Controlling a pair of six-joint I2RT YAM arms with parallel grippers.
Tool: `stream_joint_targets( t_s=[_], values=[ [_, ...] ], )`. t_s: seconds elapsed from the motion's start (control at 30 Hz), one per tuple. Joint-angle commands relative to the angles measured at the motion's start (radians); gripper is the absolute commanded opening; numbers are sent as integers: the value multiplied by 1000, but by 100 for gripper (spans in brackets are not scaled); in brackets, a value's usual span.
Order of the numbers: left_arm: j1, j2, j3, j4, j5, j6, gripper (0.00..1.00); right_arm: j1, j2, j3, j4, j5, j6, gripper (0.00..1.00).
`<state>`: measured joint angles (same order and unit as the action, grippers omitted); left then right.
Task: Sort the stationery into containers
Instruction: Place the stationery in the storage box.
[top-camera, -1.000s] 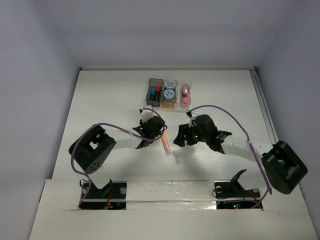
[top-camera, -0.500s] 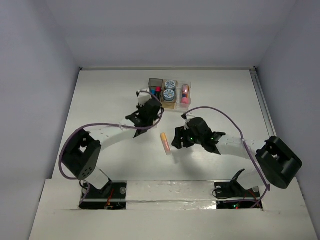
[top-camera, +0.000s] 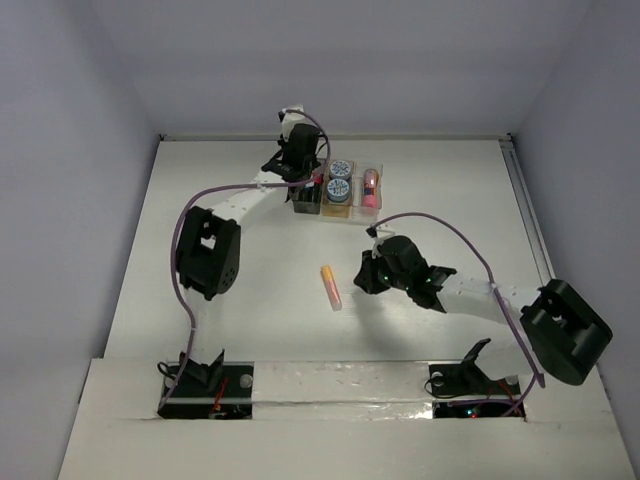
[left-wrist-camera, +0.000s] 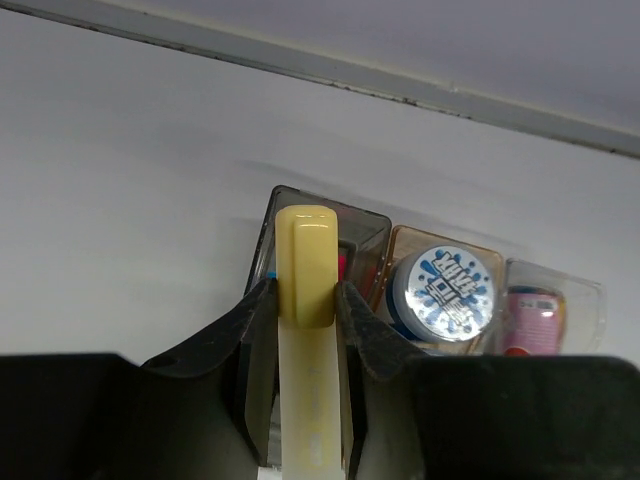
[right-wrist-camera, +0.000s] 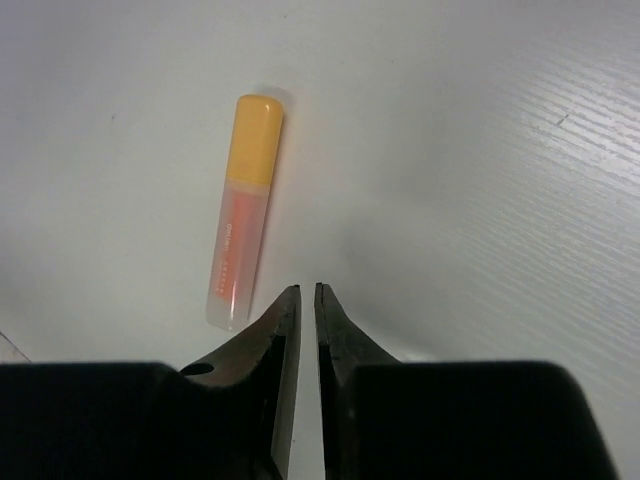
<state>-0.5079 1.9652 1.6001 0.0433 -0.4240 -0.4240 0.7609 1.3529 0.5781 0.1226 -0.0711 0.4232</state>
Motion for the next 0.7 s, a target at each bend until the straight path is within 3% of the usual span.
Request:
stream_joint_targets(
  t_s=[0.0, 0.1, 0.33, 0.67],
  values=[
    [-3, 69, 122, -72, 24, 88, 0, 8, -49, -12, 40, 39, -18, 19],
    [8, 110, 159, -72, 33, 125, 0, 8, -63, -11, 26, 42, -26, 39],
    [8, 161, 175, -82, 24, 172, 3, 18, -46, 23, -6, 31, -20, 69],
    [17, 158, 135, -71, 37, 160, 35, 61, -5, 91, -78, 102, -14, 74]
  ],
)
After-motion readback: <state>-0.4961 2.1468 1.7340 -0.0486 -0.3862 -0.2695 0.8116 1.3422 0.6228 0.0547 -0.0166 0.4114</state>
